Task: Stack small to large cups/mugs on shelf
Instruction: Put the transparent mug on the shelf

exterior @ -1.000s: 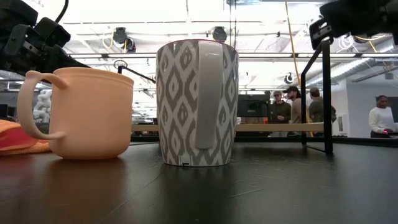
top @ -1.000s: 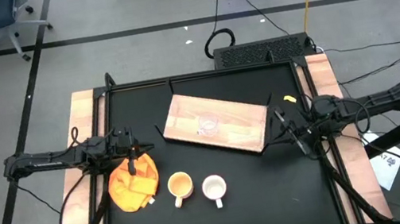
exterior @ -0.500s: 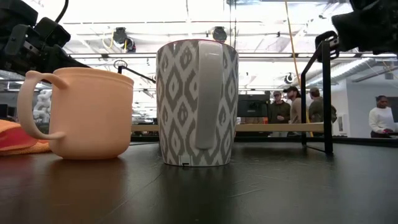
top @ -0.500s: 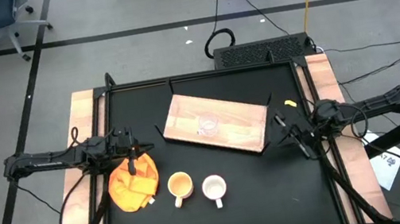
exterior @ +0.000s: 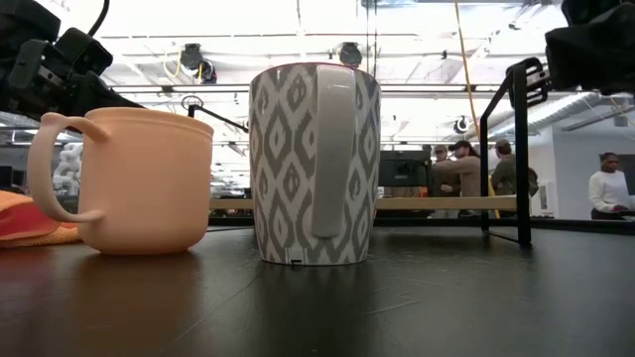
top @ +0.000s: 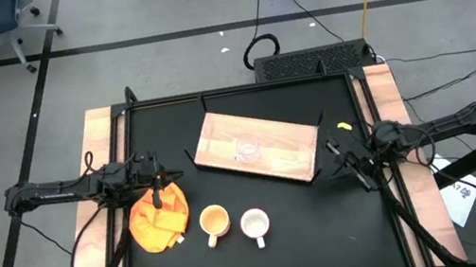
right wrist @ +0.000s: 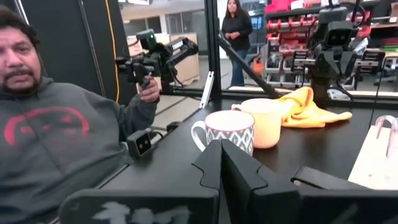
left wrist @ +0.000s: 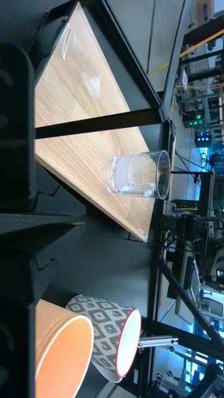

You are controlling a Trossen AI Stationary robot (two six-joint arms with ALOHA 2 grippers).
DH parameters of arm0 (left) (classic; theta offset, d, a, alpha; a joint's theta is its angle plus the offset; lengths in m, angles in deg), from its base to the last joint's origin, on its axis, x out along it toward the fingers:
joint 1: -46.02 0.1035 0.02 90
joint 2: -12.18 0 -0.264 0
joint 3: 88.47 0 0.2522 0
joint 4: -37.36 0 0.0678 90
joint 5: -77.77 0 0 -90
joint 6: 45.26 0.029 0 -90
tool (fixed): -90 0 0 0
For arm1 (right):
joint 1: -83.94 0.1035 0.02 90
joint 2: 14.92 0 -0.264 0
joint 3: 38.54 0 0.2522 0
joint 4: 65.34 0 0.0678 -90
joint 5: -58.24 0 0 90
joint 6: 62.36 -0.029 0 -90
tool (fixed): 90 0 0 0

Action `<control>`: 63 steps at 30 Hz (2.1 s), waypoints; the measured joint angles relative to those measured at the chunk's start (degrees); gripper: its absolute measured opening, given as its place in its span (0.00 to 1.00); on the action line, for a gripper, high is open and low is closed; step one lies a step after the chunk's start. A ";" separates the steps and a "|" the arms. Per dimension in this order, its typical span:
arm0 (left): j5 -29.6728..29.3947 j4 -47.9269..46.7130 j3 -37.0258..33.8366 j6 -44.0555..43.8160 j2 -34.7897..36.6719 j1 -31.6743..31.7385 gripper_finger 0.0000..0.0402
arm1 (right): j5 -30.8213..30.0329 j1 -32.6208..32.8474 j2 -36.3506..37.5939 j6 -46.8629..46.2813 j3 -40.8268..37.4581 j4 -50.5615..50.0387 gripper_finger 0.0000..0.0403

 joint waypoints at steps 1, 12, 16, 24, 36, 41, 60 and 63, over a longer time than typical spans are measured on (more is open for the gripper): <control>0.00 0.00 0.00 0.00 0.00 0.00 0.08 | 0.00 0.00 0.00 -0.58 -0.74 1.37 0.00; -0.04 0.00 0.00 -0.17 0.00 -0.02 0.08 | 0.00 2.01 0.00 2.98 -3.84 4.35 0.00; -0.02 0.00 0.00 -0.35 -0.02 -0.01 0.08 | -6.21 3.89 0.00 4.20 -3.89 3.41 0.00; 0.11 0.00 0.00 -0.42 -0.01 -0.01 0.08 | -10.67 7.62 0.00 6.67 -3.98 -0.47 0.00; 0.33 -0.02 0.00 -0.44 0.00 0.00 0.08 | -10.75 8.46 0.00 7.94 -4.04 -0.41 0.00; 0.30 -0.02 0.02 -0.13 -0.01 -0.01 0.08 | -10.58 8.46 0.00 7.53 -4.06 -0.41 0.00; 1.44 8.16 -0.13 0.39 0.00 -0.02 0.08 | -10.49 8.46 0.00 7.53 -4.10 -0.39 0.00; 1.36 11.28 -0.11 0.54 0.00 -0.02 0.08 | -10.49 8.46 0.00 7.54 -4.10 -0.39 0.00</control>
